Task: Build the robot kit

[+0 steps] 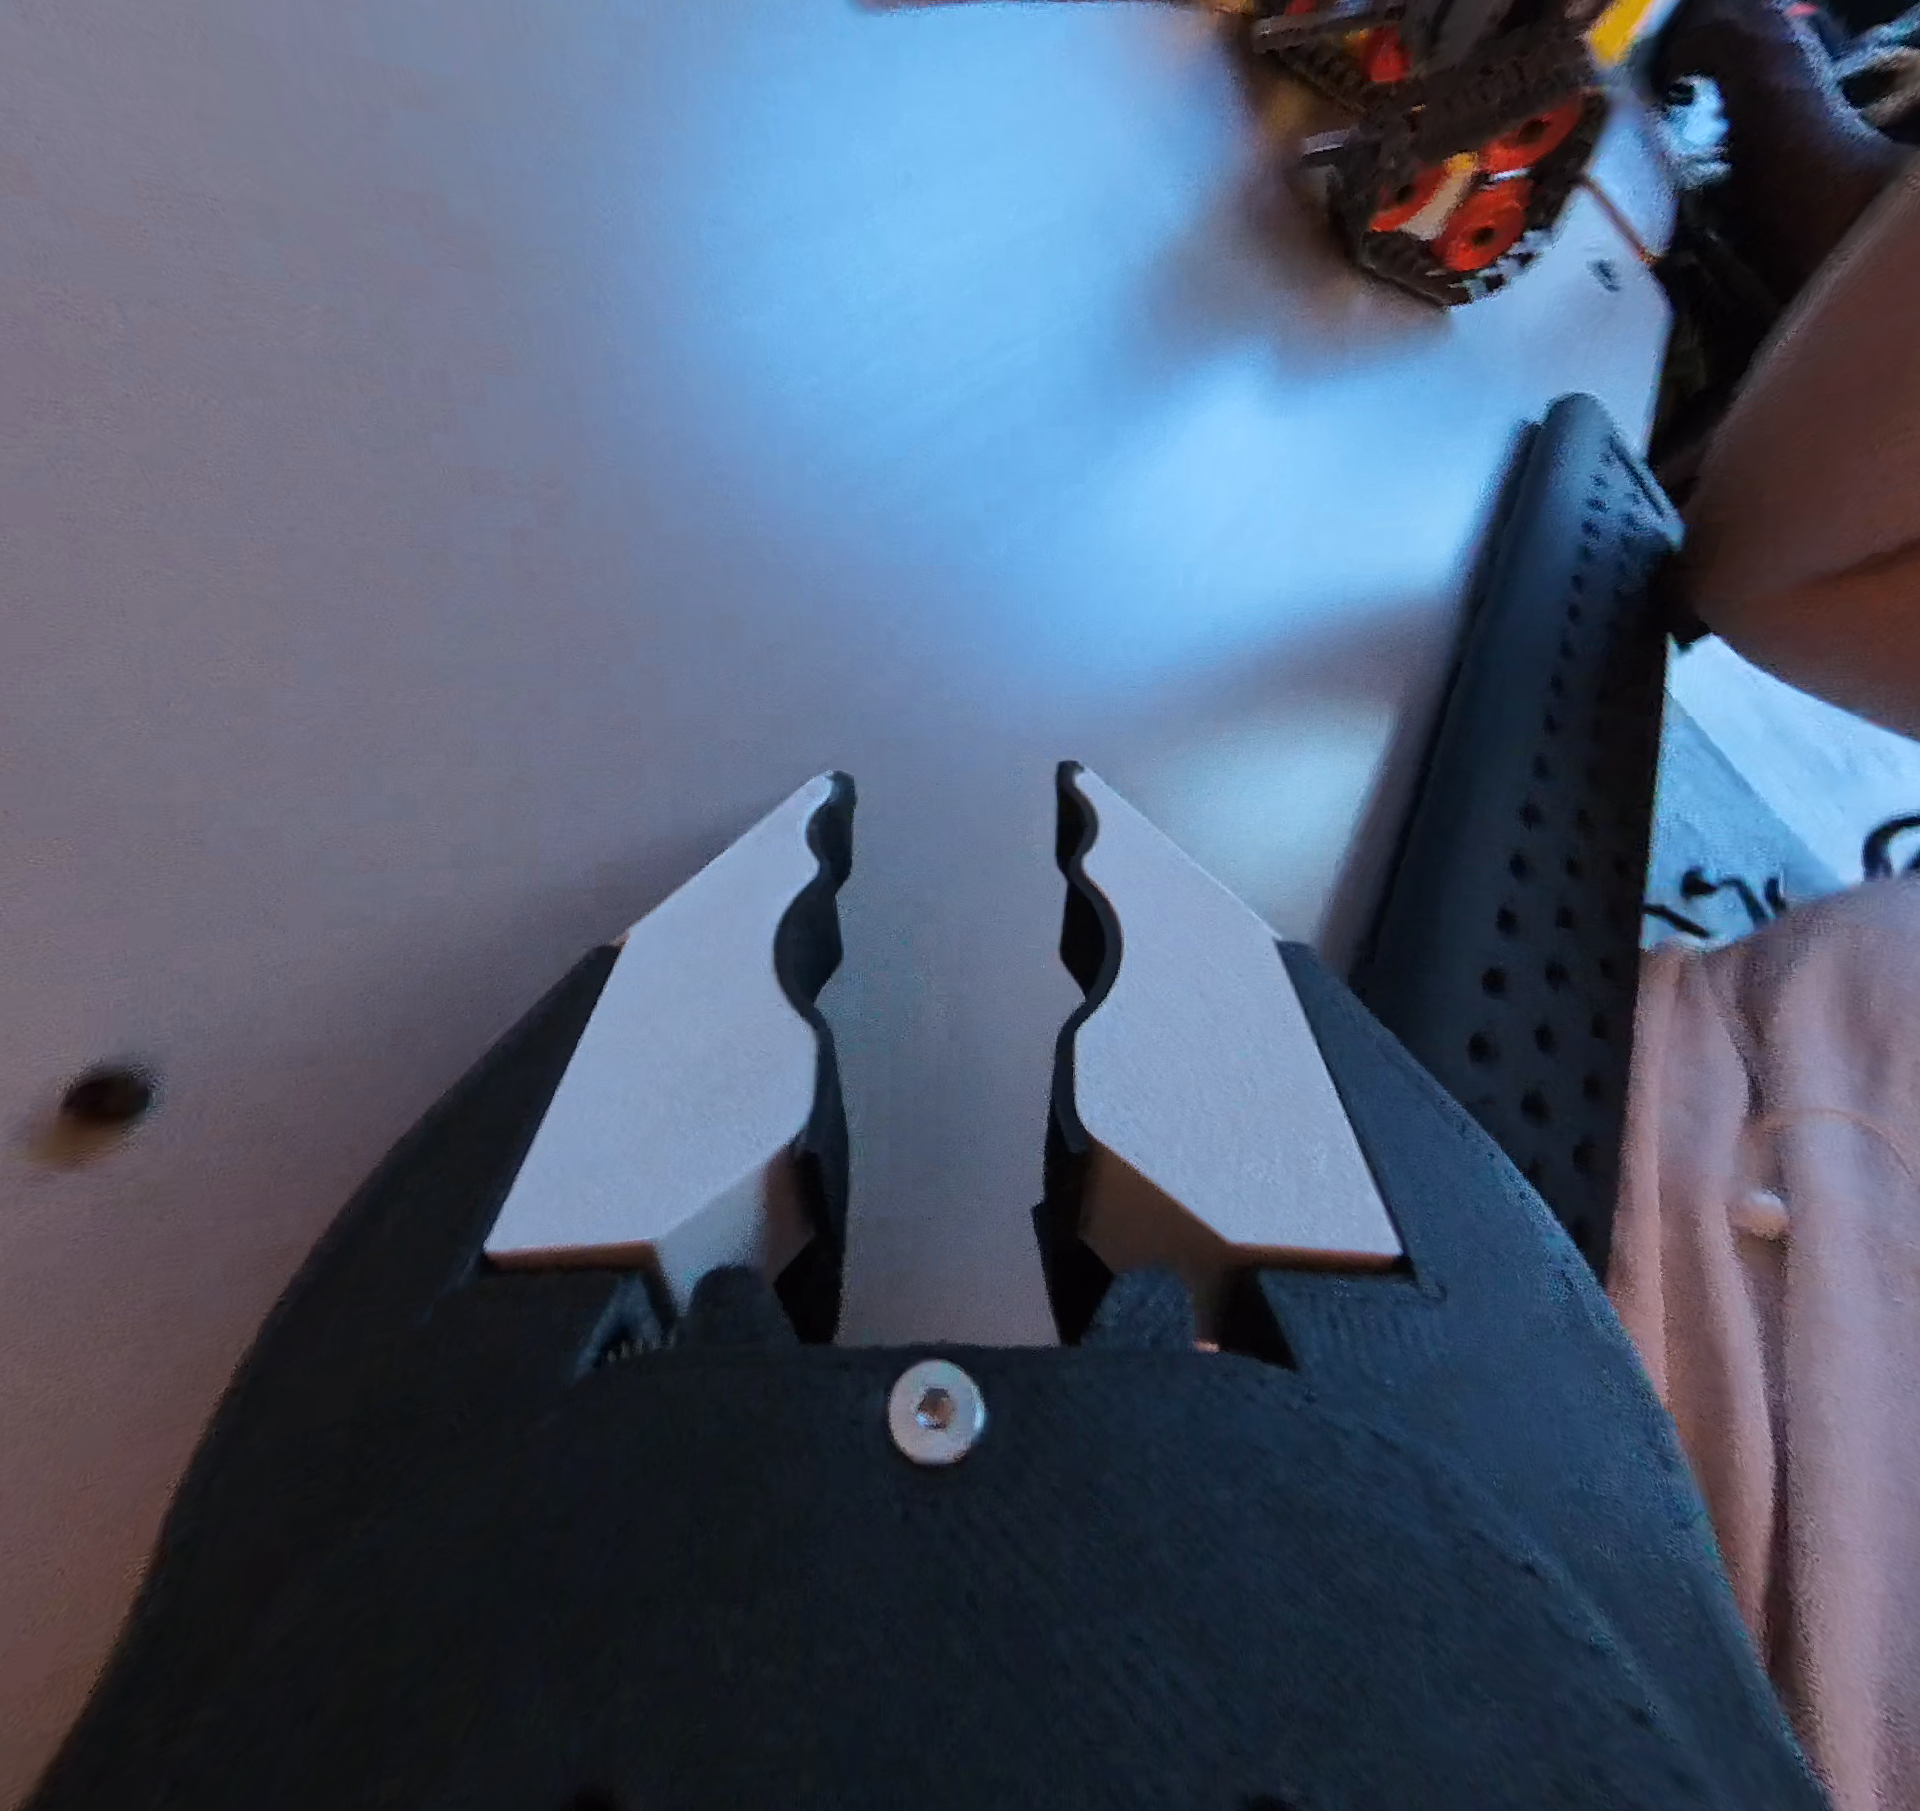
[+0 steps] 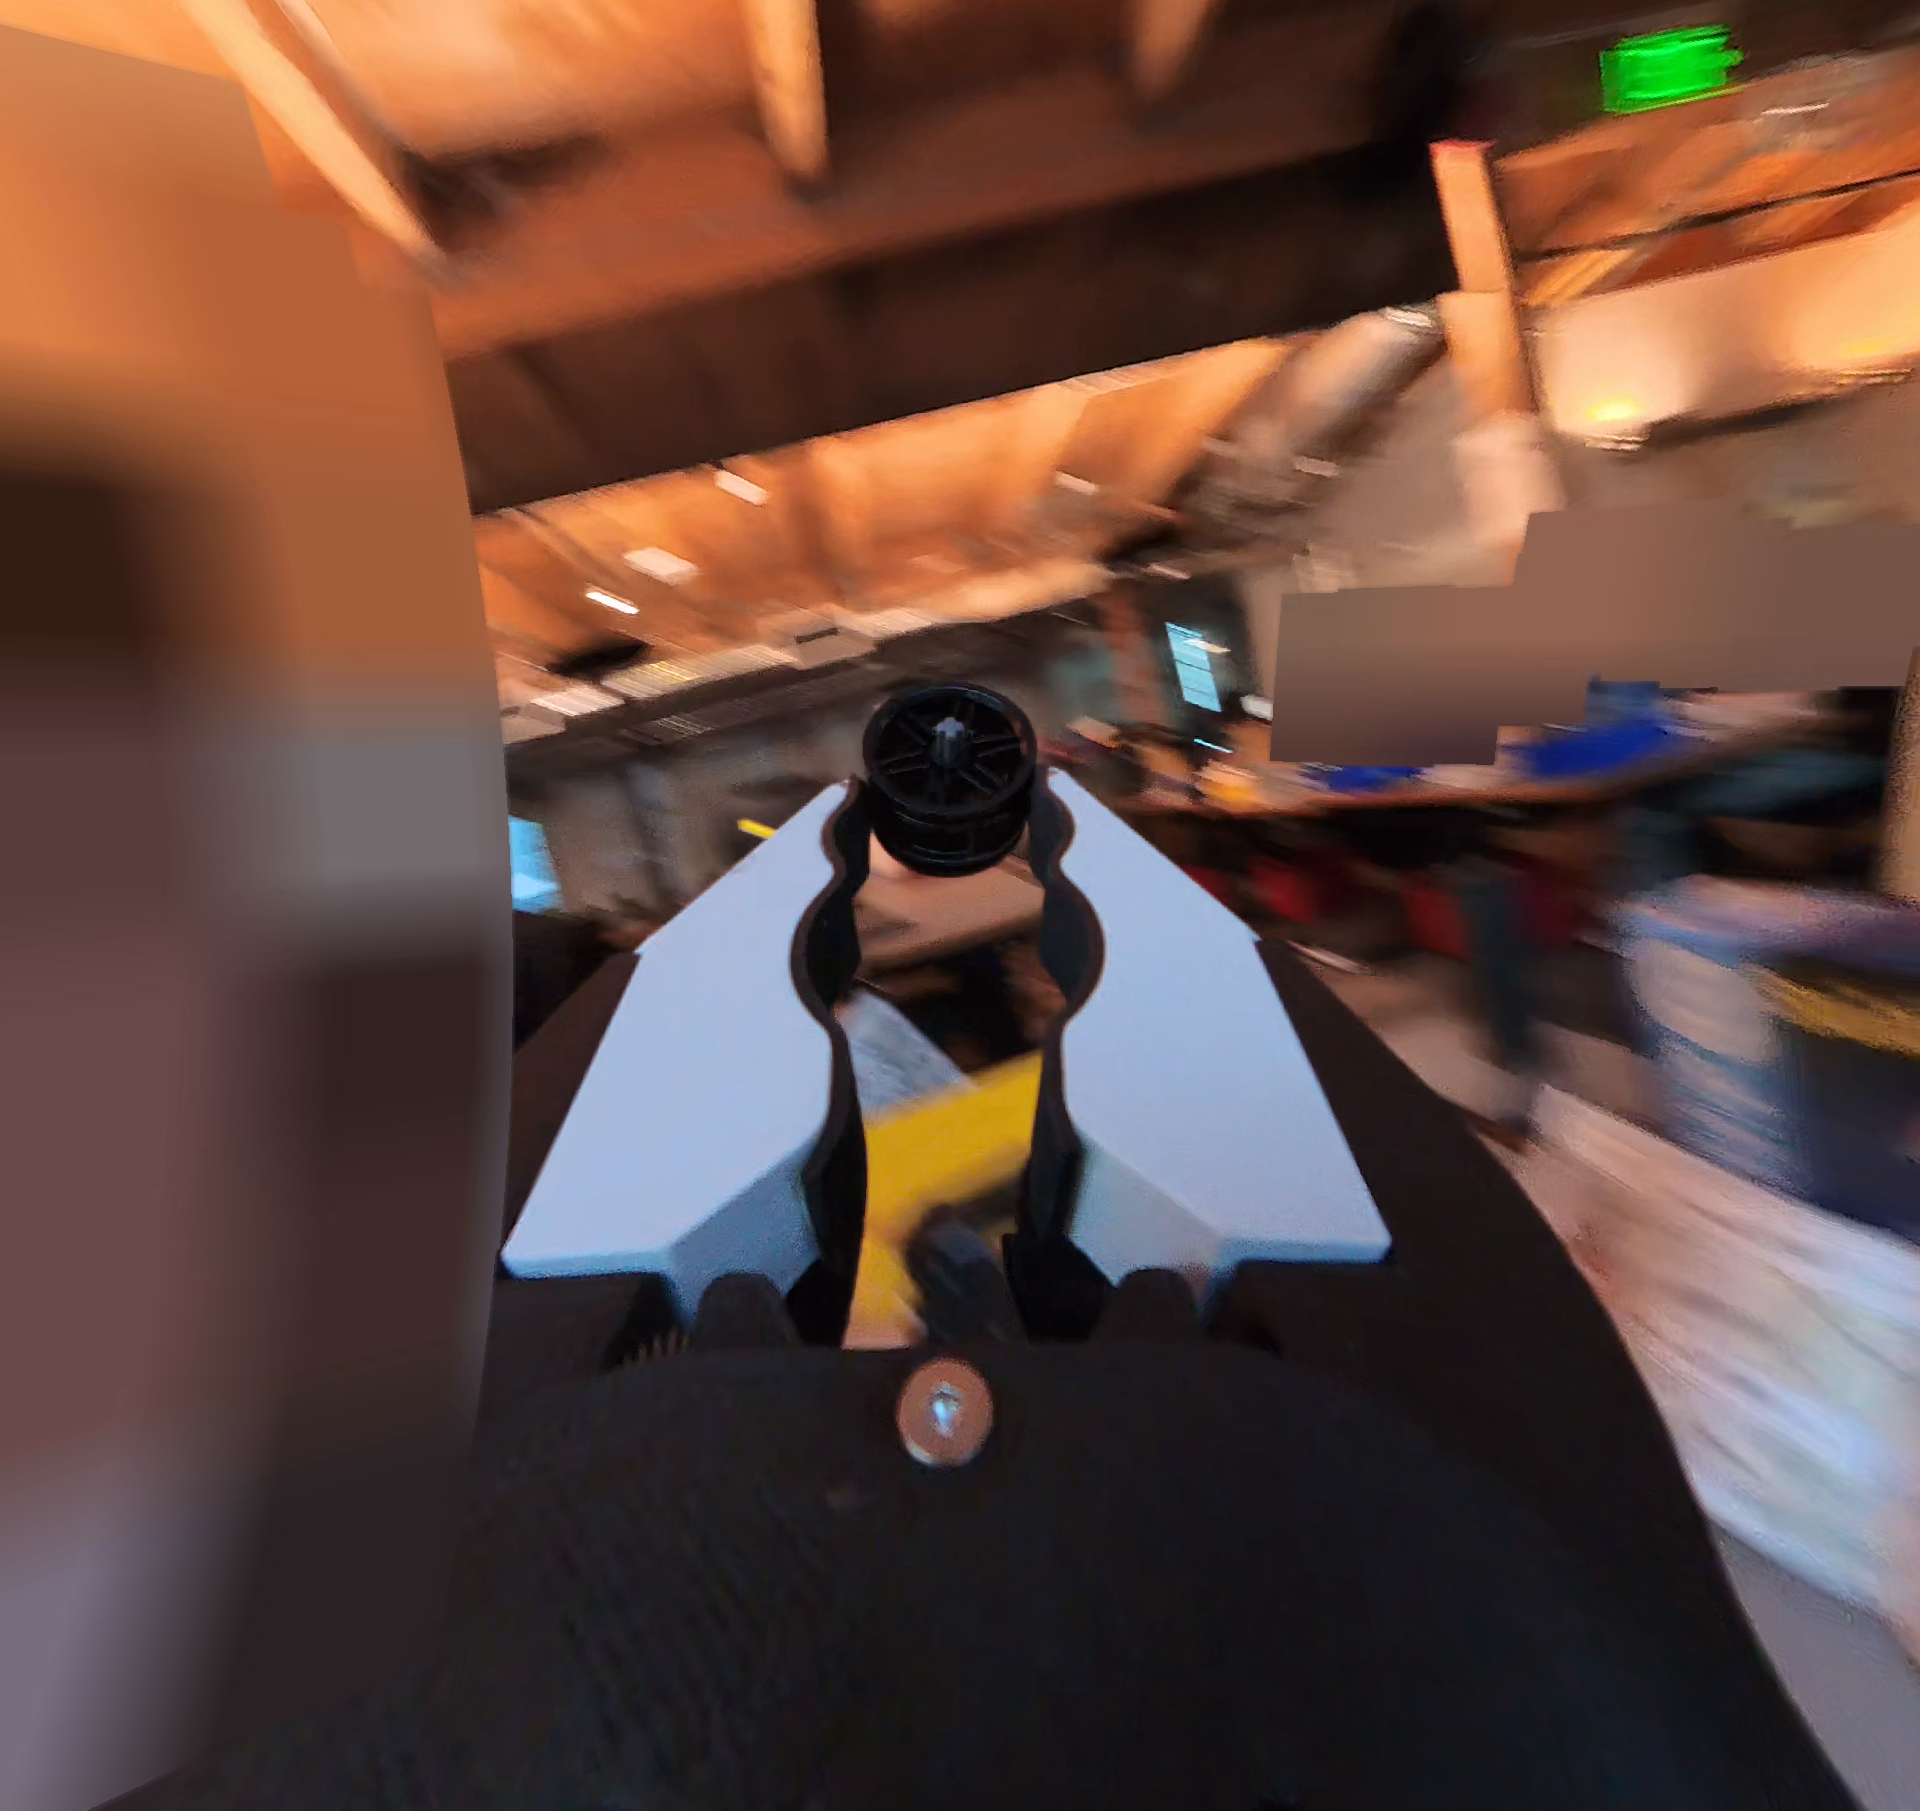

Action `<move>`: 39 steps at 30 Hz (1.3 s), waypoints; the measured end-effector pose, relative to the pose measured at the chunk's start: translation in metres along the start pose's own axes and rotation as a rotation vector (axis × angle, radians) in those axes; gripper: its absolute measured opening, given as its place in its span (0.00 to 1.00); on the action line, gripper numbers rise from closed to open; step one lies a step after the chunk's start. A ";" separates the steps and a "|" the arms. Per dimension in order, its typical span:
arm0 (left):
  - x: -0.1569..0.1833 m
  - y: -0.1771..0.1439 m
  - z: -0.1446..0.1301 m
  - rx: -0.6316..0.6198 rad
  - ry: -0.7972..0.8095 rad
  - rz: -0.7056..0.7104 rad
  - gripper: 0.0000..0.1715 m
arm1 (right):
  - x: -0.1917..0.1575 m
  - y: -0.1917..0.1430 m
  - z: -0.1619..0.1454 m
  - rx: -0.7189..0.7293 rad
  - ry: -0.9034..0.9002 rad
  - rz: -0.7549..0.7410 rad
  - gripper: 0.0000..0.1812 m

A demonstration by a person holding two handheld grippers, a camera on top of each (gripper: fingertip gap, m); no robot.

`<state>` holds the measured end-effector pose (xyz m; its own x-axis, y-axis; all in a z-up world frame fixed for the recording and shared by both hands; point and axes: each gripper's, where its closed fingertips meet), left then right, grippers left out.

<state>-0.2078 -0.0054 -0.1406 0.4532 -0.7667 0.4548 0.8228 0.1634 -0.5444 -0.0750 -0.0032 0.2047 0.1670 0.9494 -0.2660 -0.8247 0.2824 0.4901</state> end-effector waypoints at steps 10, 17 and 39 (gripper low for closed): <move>0.062 -0.021 0.080 0.434 0.549 0.252 0.36 | 0.071 -0.052 -0.199 0.000 0.653 -0.259 0.16; 0.074 -0.028 0.101 0.501 0.915 0.595 0.28 | 0.065 -0.034 -0.254 -0.093 0.824 -0.214 0.16; 0.067 -0.062 0.068 0.543 0.625 0.356 0.18 | 0.020 -0.009 -0.261 -0.320 0.362 -0.036 0.30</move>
<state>-0.2051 -0.0247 -0.0292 0.5731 -0.7867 -0.2296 0.7901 0.6047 -0.1000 -0.2059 -0.0228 -0.0217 0.0470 0.8150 -0.5776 -0.9562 0.2040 0.2101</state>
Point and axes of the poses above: each gripper's, where its closed fingertips meet, y out along the fingers, z out of its top, x = y × z across the jaws, and after that the axes turned 1 degree about x, right-handed
